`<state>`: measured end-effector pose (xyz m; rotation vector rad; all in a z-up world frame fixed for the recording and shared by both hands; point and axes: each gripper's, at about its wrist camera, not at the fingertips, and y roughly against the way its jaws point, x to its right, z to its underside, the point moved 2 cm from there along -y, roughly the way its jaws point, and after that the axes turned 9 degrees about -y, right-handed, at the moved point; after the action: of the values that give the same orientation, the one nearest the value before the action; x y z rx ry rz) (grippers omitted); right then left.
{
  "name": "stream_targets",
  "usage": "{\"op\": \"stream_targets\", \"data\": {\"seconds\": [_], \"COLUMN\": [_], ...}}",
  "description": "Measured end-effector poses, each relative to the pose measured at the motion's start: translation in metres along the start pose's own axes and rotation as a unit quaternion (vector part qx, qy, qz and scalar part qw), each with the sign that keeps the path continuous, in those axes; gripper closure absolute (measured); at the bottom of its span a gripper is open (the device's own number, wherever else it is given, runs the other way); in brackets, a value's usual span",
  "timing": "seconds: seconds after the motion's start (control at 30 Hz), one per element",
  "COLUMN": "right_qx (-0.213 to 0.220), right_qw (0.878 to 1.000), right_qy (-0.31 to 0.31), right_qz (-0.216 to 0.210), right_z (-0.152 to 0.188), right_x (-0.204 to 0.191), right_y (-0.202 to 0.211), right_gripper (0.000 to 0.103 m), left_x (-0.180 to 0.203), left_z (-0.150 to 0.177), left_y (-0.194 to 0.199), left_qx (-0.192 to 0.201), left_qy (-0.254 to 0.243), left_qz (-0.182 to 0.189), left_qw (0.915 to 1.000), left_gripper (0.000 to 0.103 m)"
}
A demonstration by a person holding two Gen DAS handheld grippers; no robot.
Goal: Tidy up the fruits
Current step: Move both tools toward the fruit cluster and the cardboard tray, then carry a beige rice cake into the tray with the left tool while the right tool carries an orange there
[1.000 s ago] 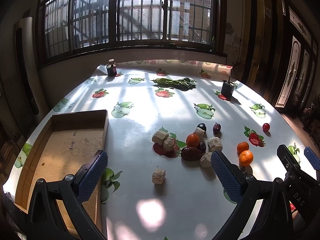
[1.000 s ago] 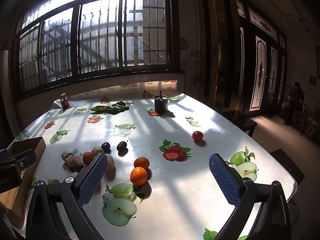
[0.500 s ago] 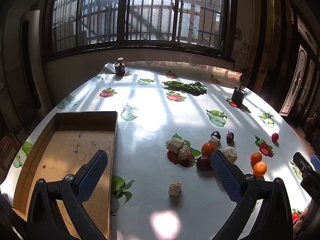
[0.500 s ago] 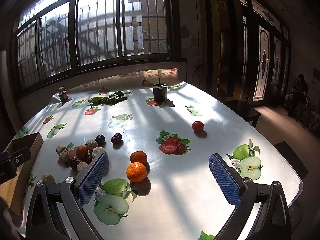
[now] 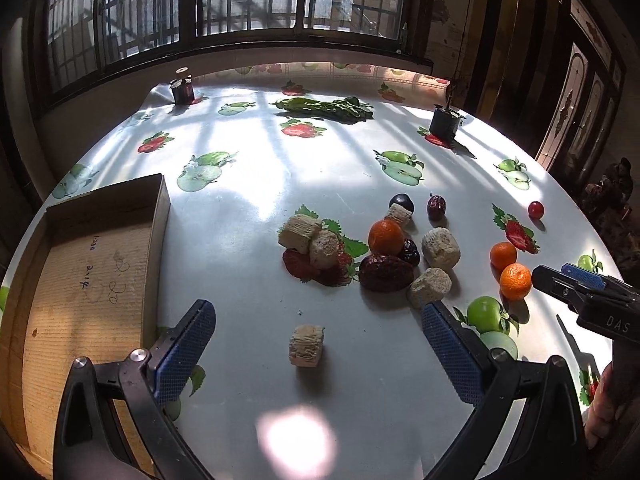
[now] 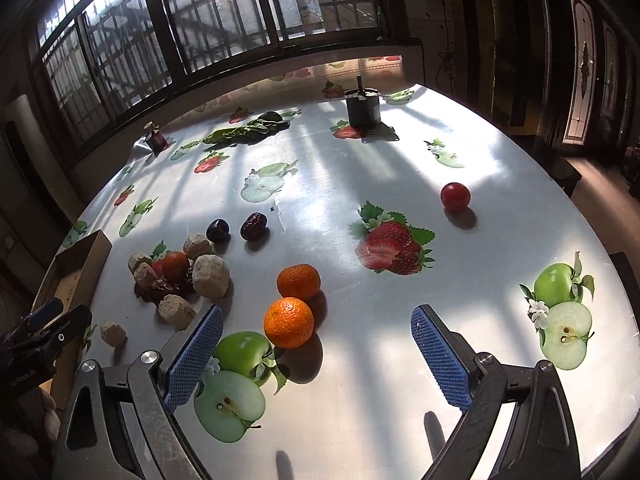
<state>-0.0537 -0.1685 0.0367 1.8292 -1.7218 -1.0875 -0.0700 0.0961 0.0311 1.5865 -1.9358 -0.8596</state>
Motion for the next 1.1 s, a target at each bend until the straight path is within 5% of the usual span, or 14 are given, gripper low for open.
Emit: {"op": "stream_targets", "data": {"seconds": [0.07, 0.3, 0.57, 0.67, 0.73, 0.83, 1.1], "right_qx": [-0.016, -0.055, -0.07, -0.07, -0.065, -0.067, -0.051], "right_qw": [1.0, 0.998, 0.996, 0.996, 0.996, 0.996, 0.997], "right_qy": [0.013, 0.025, 0.05, 0.048, 0.049, 0.042, 0.051], "right_qz": [0.003, 0.012, 0.032, 0.036, 0.038, 0.03, 0.021], "right_z": [0.003, 0.0, 0.001, 0.001, 0.002, 0.004, 0.011], "right_x": [-0.005, -0.011, -0.017, -0.016, -0.017, -0.017, -0.03], "right_y": [-0.01, -0.034, -0.048, -0.049, -0.047, -0.043, -0.014], "right_gripper": [0.02, 0.021, 0.021, 0.035, 0.055, 0.065, 0.066], "left_x": [-0.003, -0.004, -0.007, -0.011, -0.014, -0.021, -0.035], "left_z": [0.002, 0.009, 0.017, 0.018, 0.019, 0.021, 0.017], "left_y": [-0.008, -0.023, -0.031, -0.029, -0.028, -0.024, 0.021], "left_qx": [-0.013, -0.043, -0.068, -0.066, -0.066, -0.063, -0.016], "left_qy": [0.006, 0.005, 0.001, -0.002, 0.002, 0.02, 0.05], "left_qz": [0.014, 0.05, 0.048, 0.028, 0.028, 0.041, 0.074], "left_qw": [0.9998, 0.9978, 0.9965, 0.9974, 0.9974, 0.9969, 0.9959], "left_gripper": [0.001, 0.022, 0.024, 0.054, 0.086, 0.087, 0.087]}}
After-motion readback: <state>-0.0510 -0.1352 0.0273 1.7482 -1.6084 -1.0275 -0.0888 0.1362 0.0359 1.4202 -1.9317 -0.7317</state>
